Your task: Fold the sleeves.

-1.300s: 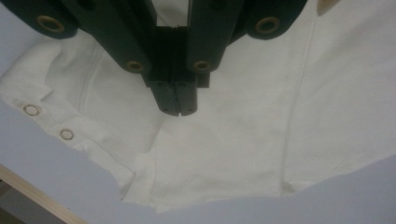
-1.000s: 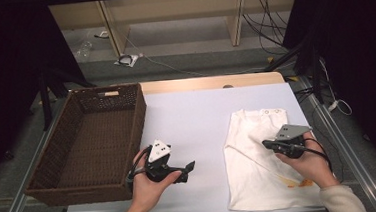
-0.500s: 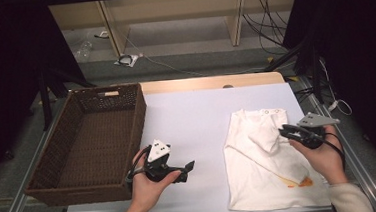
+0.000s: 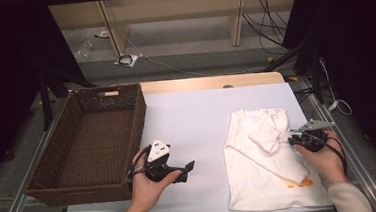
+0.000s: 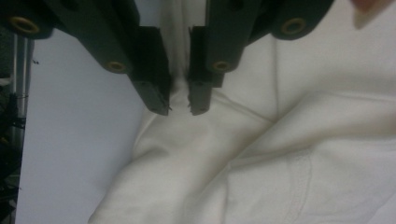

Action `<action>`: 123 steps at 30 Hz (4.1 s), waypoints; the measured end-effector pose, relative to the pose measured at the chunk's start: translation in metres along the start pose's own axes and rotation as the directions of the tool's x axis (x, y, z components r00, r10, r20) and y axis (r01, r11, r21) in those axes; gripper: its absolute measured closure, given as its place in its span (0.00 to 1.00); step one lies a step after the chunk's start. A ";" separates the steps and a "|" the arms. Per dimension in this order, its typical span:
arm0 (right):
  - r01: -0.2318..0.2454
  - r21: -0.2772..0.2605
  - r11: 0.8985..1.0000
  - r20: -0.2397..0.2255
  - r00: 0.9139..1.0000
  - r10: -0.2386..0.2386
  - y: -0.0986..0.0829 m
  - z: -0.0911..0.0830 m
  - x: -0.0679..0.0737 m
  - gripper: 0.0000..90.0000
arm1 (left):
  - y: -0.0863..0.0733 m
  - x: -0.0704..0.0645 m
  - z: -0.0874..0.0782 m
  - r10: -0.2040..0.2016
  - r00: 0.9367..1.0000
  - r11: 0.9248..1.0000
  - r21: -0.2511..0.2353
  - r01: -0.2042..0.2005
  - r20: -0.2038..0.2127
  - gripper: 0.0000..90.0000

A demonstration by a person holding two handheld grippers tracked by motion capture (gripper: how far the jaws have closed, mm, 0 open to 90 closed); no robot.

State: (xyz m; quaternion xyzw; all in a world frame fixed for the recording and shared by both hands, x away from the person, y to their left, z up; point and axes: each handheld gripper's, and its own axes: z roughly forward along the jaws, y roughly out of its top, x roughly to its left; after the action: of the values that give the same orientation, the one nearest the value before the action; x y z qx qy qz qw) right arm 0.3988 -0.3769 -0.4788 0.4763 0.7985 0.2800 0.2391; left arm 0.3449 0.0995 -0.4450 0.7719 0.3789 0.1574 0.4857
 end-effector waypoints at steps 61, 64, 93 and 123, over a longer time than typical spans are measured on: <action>-0.055 -0.049 0.997 -0.102 0.994 0.050 0.024 0.021 0.025 0.88 | 0.001 0.002 -0.001 -0.001 1.000 1.000 -0.003 0.001 -0.007 0.01; -0.021 -0.055 0.998 -0.088 0.996 0.016 0.024 0.020 0.027 0.94 | 0.000 0.001 0.000 -0.001 1.000 1.000 -0.001 0.001 -0.006 0.01; 0.180 -0.299 0.937 -0.295 0.917 -0.270 0.030 -0.023 0.106 0.97 | 0.000 0.000 -0.001 0.001 1.000 1.000 -0.003 -0.001 -0.005 0.00; -0.131 -0.083 0.988 -0.003 0.991 0.131 -0.022 -0.037 0.014 0.79 | 0.000 -0.002 0.001 -0.004 1.000 1.000 0.001 0.004 0.009 0.01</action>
State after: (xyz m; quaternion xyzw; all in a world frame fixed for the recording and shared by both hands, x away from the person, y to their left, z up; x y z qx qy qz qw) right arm 0.3547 -0.3811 -0.4682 0.5177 0.7529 0.3276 0.2406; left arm 0.3437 0.0977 -0.4454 0.7721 0.3784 0.1526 0.4873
